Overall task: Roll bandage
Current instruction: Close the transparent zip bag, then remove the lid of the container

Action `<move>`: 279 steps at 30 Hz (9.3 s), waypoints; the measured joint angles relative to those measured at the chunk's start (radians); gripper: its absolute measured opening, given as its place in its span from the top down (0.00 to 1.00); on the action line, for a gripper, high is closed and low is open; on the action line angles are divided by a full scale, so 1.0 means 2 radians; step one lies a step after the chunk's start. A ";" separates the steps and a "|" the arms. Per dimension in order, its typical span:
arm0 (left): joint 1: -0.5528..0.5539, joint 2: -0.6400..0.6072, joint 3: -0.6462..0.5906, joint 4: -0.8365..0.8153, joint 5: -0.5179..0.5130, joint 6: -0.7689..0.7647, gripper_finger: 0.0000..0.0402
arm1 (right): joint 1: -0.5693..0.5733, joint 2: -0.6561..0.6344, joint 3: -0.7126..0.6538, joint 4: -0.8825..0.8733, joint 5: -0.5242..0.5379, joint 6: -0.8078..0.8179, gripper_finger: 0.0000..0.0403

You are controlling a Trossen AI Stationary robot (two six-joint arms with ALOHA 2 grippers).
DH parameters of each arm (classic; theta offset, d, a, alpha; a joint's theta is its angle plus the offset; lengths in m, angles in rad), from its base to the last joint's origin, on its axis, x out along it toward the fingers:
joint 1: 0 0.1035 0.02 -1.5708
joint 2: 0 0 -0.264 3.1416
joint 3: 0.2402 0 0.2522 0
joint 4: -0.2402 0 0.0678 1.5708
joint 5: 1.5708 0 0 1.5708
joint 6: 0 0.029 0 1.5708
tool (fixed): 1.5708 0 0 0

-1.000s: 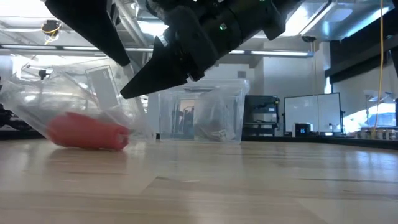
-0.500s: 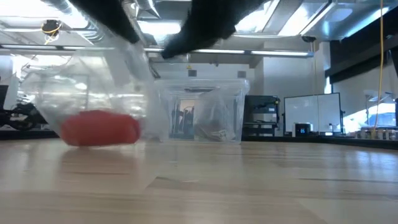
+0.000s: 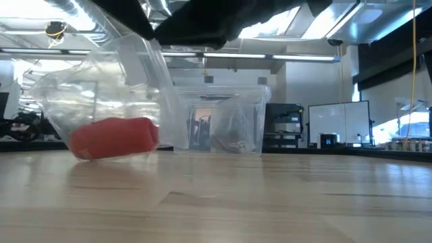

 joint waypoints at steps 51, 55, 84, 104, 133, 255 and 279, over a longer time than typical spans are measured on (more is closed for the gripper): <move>0.000 -0.018 0.001 0.008 -0.020 0.011 1.00 | 0.000 0.050 -0.005 -0.078 0.034 0.002 0.91; 0.000 -0.026 0.001 0.011 -0.023 0.020 1.00 | 0.000 0.053 -0.003 -0.074 0.043 0.002 0.92; 0.058 0.028 0.000 0.000 0.089 -0.014 0.59 | 0.000 0.056 -0.002 -0.046 0.033 0.001 0.91; 0.067 0.031 -0.068 0.131 0.088 0.031 0.72 | 0.000 0.055 -0.002 -0.045 0.034 0.002 0.91; 0.067 0.027 -0.068 0.113 0.114 0.024 0.80 | 0.000 0.055 -0.001 -0.044 0.039 0.002 0.91; 0.596 -0.224 -0.255 0.319 0.332 0.132 0.48 | -0.462 -0.304 -0.198 -0.174 -0.175 0.169 0.45; 0.610 -0.185 -0.254 0.370 0.393 0.123 0.48 | -0.461 -0.263 -0.198 -0.155 -0.221 0.207 0.45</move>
